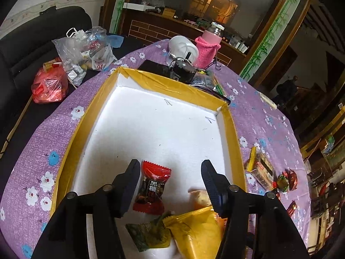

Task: Organize snacks
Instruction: 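Open both grippers to drop the bread pack and candy into the box, then move both grippers back toward the remaining snacks on the table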

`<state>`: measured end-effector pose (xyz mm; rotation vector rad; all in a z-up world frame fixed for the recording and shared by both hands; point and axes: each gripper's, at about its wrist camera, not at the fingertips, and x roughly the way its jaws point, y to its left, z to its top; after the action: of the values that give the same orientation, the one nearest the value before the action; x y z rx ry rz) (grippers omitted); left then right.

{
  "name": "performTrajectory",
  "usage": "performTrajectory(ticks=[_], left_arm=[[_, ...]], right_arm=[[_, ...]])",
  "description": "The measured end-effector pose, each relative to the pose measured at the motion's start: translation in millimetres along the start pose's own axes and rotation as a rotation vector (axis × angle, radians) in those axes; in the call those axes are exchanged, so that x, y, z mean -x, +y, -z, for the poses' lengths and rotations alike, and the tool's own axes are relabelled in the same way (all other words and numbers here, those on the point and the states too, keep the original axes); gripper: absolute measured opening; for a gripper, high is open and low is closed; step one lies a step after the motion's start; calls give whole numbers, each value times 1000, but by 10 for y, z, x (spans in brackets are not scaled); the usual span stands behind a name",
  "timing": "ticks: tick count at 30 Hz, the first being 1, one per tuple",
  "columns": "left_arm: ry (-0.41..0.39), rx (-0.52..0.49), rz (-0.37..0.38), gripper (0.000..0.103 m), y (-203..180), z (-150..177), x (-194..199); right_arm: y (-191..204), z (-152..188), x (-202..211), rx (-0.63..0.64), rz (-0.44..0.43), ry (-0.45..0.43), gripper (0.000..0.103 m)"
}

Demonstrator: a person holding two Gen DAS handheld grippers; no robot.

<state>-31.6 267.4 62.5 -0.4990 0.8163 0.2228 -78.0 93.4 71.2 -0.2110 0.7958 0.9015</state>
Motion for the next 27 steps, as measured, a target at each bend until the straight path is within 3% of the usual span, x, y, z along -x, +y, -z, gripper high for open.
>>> performTrajectory(ticks=[8,12,17,22,27], left_arm=[[-21,-44,-1,62,-231,36,152],[-31,-81,7,62,-392,76,227],[-26,-141,21,62,-660,141,250],[-2,-207,45,62,-972,224,206],[27,-273,60,62,-1321,330,118]], right_arm=[[-273,-6,310,-82,-22,-75,65],[-571,28,486,-132,20,-117,65],[-1124,139,689,-247,83,-138,65],[-1807,275,855,-414,160,-97,64],[-2368,377,915,-576,151,-72,64]])
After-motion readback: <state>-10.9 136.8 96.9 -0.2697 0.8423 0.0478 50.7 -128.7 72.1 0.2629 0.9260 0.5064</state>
